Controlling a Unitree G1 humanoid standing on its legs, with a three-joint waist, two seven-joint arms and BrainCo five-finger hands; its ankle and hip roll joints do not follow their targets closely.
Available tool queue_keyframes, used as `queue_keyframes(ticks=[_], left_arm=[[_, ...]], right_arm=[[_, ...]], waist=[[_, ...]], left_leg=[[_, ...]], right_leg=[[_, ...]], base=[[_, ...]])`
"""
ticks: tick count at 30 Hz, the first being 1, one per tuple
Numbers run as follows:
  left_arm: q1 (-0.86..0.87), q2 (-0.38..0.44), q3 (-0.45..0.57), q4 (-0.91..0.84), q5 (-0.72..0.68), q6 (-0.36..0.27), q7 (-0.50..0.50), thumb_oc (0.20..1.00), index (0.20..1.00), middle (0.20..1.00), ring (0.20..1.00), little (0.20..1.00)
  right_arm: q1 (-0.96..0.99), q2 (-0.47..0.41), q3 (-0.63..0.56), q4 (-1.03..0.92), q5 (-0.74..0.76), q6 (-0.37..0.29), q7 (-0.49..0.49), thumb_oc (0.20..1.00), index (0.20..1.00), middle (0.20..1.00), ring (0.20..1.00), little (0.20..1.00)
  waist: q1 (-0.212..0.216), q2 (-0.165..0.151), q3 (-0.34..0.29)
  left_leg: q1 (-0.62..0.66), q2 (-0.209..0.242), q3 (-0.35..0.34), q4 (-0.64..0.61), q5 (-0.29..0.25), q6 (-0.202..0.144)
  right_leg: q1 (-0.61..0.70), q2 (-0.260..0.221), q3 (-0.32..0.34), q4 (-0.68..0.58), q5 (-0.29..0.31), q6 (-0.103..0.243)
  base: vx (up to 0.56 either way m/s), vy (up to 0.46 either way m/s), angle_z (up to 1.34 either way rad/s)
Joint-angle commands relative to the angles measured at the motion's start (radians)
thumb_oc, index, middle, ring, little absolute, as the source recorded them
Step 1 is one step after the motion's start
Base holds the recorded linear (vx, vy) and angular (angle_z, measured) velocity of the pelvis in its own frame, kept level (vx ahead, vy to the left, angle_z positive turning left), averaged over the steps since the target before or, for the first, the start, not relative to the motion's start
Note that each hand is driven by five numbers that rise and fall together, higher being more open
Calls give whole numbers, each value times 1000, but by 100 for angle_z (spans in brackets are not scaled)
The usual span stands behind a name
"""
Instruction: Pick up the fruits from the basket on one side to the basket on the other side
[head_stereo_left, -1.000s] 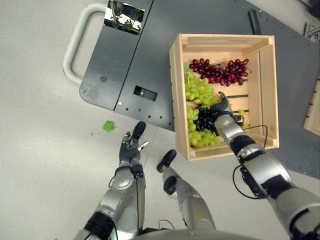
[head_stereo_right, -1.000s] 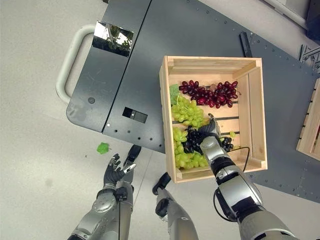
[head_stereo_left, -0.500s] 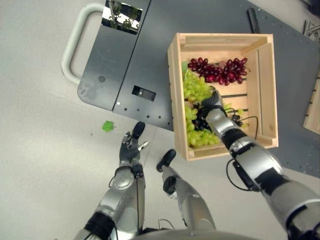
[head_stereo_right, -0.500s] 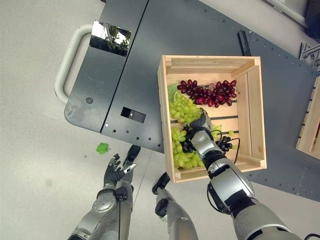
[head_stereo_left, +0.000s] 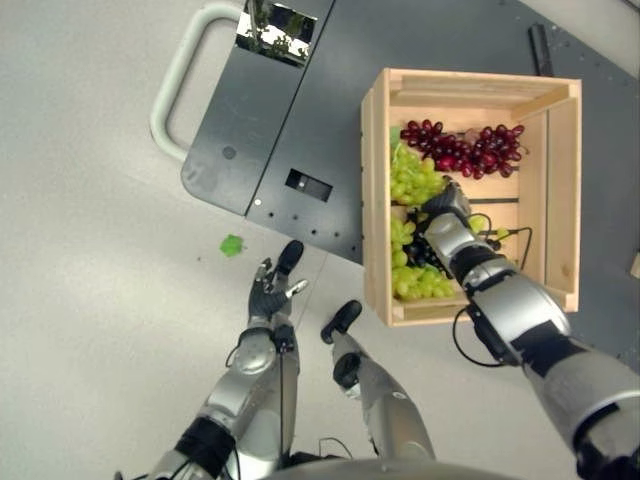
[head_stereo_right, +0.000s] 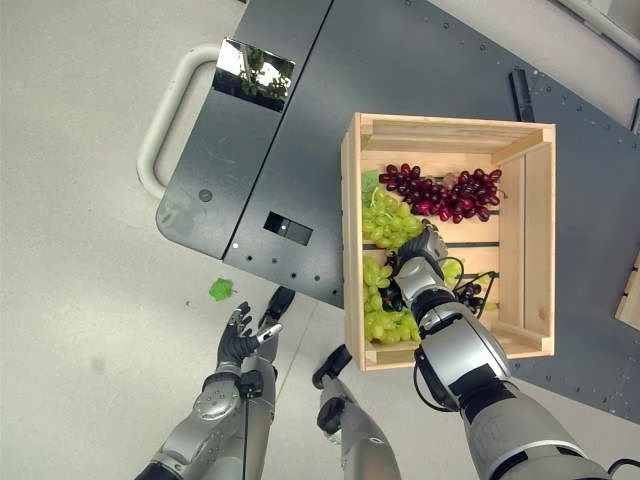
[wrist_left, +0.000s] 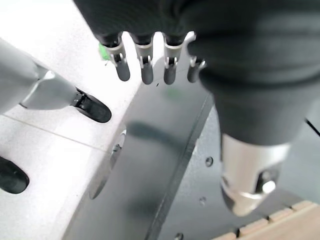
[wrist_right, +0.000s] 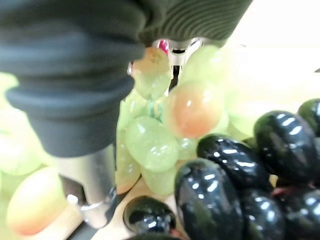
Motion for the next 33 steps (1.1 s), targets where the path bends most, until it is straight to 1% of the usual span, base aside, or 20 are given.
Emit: queue_keyframes(ticks=[1, 12, 13, 14, 15, 16, 17, 19, 20, 21, 22, 23, 24, 25, 26, 27, 28, 30, 31, 33], left_arm=[[-204, -19, 17, -68, -18, -68, 9, 1000, 1000, 1000, 1000, 1000], [-248, -35, -57, -109, 17, -81, -16, 1000, 1000, 1000, 1000, 1000], [-252, -36, -63, -110, 18, -83, -18, 1000, 1000, 1000, 1000, 1000], [-258, -38, -72, -113, 18, -86, -21, 1000, 1000, 1000, 1000, 1000], [-259, -39, -73, -112, 18, -86, -21, 1000, 1000, 1000, 1000, 1000], [-252, -47, -84, -115, 18, -86, -25, 1000, 1000, 1000, 1000, 1000], [-268, -49, -89, -119, 20, -88, -28, 1000, 1000, 1000, 1000, 1000], [-279, -56, -96, -115, 18, -87, -23, 1000, 1000, 1000, 1000, 1000], [-284, -62, -96, -106, 15, -84, -20, 1000, 1000, 1000, 1000, 1000], [-273, -64, -98, -104, 13, -84, -20, 1000, 1000, 1000, 1000, 1000], [-289, -69, -92, -95, 7, -80, -11, 1000, 1000, 1000, 1000, 1000], [-280, -71, -95, -92, 6, -80, -11, 1000, 1000, 1000, 1000, 1000], [-289, -72, -89, -85, 0, -75, -3, 1000, 1000, 1000, 1000, 1000], [-279, -73, -91, -83, -2, -74, -2, 1000, 1000, 1000, 1000, 1000], [-276, -77, -90, -72, -9, -71, 6, 1000, 1000, 1000, 1000, 1000], [-285, -74, -89, -74, -8, -72, 6, 1000, 1000, 1000, 1000, 1000], [-276, -75, -89, -62, -13, -74, 14, 1000, 1000, 1000, 1000, 1000], [-285, -70, -84, -62, -14, -78, 19, 1000, 1000, 1000, 1000, 1000], [-275, -68, -79, -56, -15, -79, 24, 1000, 1000, 1000, 1000, 1000], [-280, -52, -48, -51, -17, -81, 36, 1000, 1000, 1000, 1000, 1000]], right_arm=[[-45, 9, 55, 0, -68, -10, 58, 1000, 1000, 1000, 1000, 1000], [-33, -28, 181, 0, -327, 46, 84, 1000, 1000, 1000, 1000, 1000], [-33, -28, 189, 1, -344, 48, 85, 586, 586, 586, 586, 586], [-31, -31, 195, -2, -354, 47, 78, 366, 366, 366, 366, 366], [-31, -32, 194, -2, -354, 47, 78, 200, 200, 200, 200, 200], [-5, -29, 201, -5, -360, 41, 80, 200, 200, 200, 200, 200], [-8, -30, 184, -11, -345, 36, 78, 200, 200, 200, 200, 200], [6, -22, 151, -23, -296, 24, 56, 200, 200, 200, 200, 200], [25, -9, 103, -36, -218, -1, 37, 200, 200, 200, 200, 200], [35, -6, 106, -33, -217, -1, 37, 200, 200, 200, 200, 200], [51, 4, 21, -54, -81, -38, -3, 200, 200, 200, 200, 200], [62, 8, 24, -52, -80, -39, -4, 200, 200, 200, 200, 200], [72, 13, -31, -64, 17, -69, -32, 200, 200, 200, 200, 200], [82, 17, -28, -62, 18, -69, -32, 200, 200, 200, 200, 200], [95, 29, -71, -87, 109, -108, -60, 200, 200, 200, 200, 200], [88, 27, -73, -90, 112, -110, -62, 200, 200, 200, 200, 200], [105, 46, -91, -116, 173, -148, -87, 200, 200, 200, 200, 200], [105, 53, -104, -142, 216, -176, -100, 200, 200, 200, 200, 200], [124, 64, -107, -160, 248, -198, -105, 200, 200, 200, 200, 200], [156, 85, -112, -232, 325, -258, -100, 200, 200, 200, 200, 200]], waist=[[39, 52, 19], [70, 113, 19], [72, 118, 19], [74, 125, 19], [74, 125, 19], [77, 137, 19], [80, 143, 19], [77, 150, 19], [71, 151, 19], [70, 151, 19], [64, 151, 19], [63, 151, 19], [56, 147, 19], [54, 146, 19], [44, 141, 19], [47, 140, 19], [36, 135, 19], [32, 130, 19], [24, 124, 19], [1, 102, 19]], left_leg=[[-10, 6, -2, 8, -101, -18], [-113, -17, -52, 7, -70, -31], [-123, -18, -56, 7, -67, -33], [-132, -19, -59, 6, -65, -34], [-133, -19, -60, 7, -64, -34], [-112, -12, -58, -2, -89, -38], [-149, -19, -65, 2, -59, -35], [-156, -20, -65, 1, -57, -34], [-158, -17, -63, -1, -57, -32], [-126, -10, -57, -7, -84, -34], [-156, -15, -59, -4, -58, -30], [-125, -8, -53, -9, -85, -32], [-151, -13, -53, -5, -60, -29], [-121, -6, -48, -10, -86, -31], [-117, -3, -44, -11, -87, -29], [-145, -9, -47, -7, -61, -27], [-110, 1, -38, -12, -88, -29], [-135, -4, -38, -7, -63, -26], [-103, 4, -30, -12, -89, -28], [-121, 5, -22, -9, -63, -27]], right_leg=[[-1, -112, -2, -83, 113, 130], [-68, -117, -64, -71, 112, 133], [-76, -118, -68, -70, 111, 133], [-86, -118, -74, -68, 110, 133], [-86, -118, -75, -67, 110, 133], [-71, -115, -66, -59, 79, 139], [-102, -120, -86, -59, 106, 132], [-113, -121, -87, -55, 104, 131], [-117, -122, -84, -55, 102, 131], [-93, -118, -67, -52, 74, 137], [-122, -123, -81, -53, 101, 130], [-98, -119, -64, -50, 73, 137], [-122, -124, -78, -54, 99, 130], [-98, -120, -61, -51, 72, 136], [-97, -120, -54, -51, 72, 135], [-121, -125, -69, -54, 99, 129], [-96, -121, -49, -51, 73, 134], [-119, -126, -62, -54, 99, 128], [-95, -123, -42, -51, 73, 134], [-115, -128, -47, -57, 104, 129]], base=[[0, 0, 0], [2, -12, 10], [4, -8, 6], [4, -8, 5], [71, -64, 4], [3, 14, 6], [6, 27, 12], [-25, 69, 32], [70, -33, 43], [10, 47, 22], [68, -39, -3], [-58, 100, -18], [63, -49, -15], [0, 39, -6], [0, 0, 0], [-4, 41, 2], [0, 0, 0], [-7, 21, -10], [-79, 91, -21], [-61, 69, -10]])
